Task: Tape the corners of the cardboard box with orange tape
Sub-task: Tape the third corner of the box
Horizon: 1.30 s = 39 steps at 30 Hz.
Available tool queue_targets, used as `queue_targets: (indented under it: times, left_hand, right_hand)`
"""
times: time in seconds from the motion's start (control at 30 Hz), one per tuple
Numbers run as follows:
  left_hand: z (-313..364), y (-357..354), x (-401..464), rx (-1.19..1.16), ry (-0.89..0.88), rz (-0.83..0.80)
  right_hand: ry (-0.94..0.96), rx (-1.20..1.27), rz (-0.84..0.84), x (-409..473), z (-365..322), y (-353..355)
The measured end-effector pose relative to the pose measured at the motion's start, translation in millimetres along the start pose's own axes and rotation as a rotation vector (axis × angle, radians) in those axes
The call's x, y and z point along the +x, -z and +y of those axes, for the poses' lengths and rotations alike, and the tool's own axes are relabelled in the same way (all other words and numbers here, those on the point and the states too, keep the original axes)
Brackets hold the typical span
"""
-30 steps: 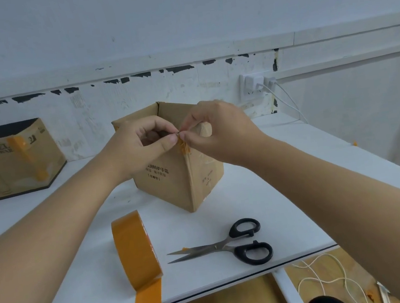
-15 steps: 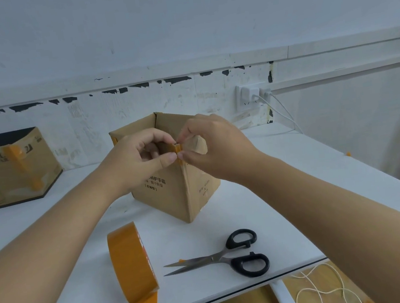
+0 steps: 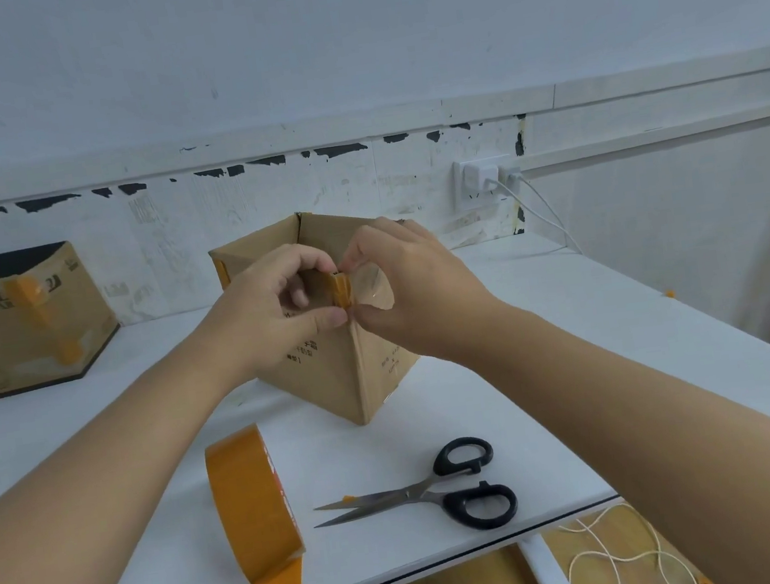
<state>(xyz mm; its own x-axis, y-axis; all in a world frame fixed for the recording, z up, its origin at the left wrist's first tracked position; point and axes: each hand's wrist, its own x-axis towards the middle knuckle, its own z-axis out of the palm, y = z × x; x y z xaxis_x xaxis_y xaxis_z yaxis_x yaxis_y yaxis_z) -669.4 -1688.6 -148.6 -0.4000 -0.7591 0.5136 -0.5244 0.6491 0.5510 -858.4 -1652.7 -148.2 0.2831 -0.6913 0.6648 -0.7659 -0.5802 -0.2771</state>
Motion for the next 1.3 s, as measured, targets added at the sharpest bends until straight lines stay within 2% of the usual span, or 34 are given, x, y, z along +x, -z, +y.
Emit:
queue_targets:
  times: [0.27,0.67,1.3]
  left_hand:
    - [-1,2,2,-0.031,0.005,-0.004]
    - [1,2,3,-0.091,-0.079,-0.025]
    - [5,4,4,-0.155,-0.047,-0.052]
  right_hand:
    - [0.008,-0.008,-0.006,1,2,0]
    - [-0.024,0.089,0.016,6,3,2]
    - [-0.053,0.113,-0.017,11,2,5]
